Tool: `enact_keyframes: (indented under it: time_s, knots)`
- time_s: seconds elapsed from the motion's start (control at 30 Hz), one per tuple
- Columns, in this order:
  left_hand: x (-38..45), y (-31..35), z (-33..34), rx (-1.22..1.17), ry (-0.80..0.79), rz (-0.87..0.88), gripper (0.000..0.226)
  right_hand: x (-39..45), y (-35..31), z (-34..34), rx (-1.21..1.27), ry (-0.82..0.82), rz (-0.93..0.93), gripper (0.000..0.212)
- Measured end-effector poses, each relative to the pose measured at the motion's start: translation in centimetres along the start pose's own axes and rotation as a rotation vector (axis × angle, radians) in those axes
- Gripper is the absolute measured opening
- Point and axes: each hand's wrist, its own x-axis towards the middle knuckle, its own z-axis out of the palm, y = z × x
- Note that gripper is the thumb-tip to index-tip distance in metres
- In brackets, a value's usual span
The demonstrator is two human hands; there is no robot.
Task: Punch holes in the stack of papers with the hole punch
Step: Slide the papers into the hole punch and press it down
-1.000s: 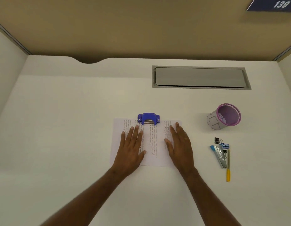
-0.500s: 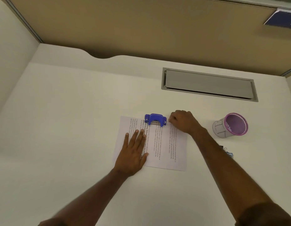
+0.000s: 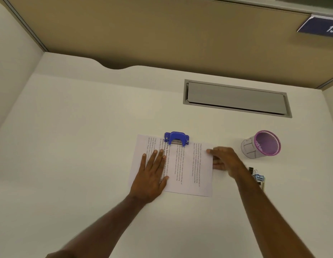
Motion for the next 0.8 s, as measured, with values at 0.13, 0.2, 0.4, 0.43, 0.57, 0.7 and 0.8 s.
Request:
enact_keyframes:
  time_s: [0.13, 0.2, 0.4, 0.43, 0.57, 0.7, 0.8]
  knots:
    - [-0.2, 0.0, 0.0, -0.009, 0.01, 0.005, 0.069, -3.4, 5.8, 1.5, 0.095, 0.171, 0.003, 0.016]
    - [-0.2, 0.1, -0.2, 0.002, -0.002, 0.009, 0.069, -4.5, 7.5, 2.6, 0.086, 0.234, -0.028, 0.013]
    - [-0.1, 0.3, -0.9, 0.028, -0.064, -0.019, 0.069, -5.2, 7.6, 3.6, 0.09, 0.298, -0.128, 0.015]
    - [-0.1, 0.3, -1.0, 0.031, -0.071, -0.019, 0.07, -5.3, 7.6, 3.5, 0.104, 0.292, -0.128, 0.015]
    - [-0.1, 0.0, -1.8, 0.022, -0.055, -0.009, 0.073, -5.7, 7.8, 3.3, 0.149, 0.281, -0.111, 0.014]
    - [-1.1, -0.5, -3.4, -0.036, 0.024, -0.064, 0.075, -6.3, 8.7, 3.4, 0.139, 0.281, -0.092, 0.012]
    - [-2.3, -1.1, -4.9, -0.141, 0.096, -0.137, 0.077, -6.8, 9.7, 3.7, 0.101, 0.272, -0.092, 0.013]
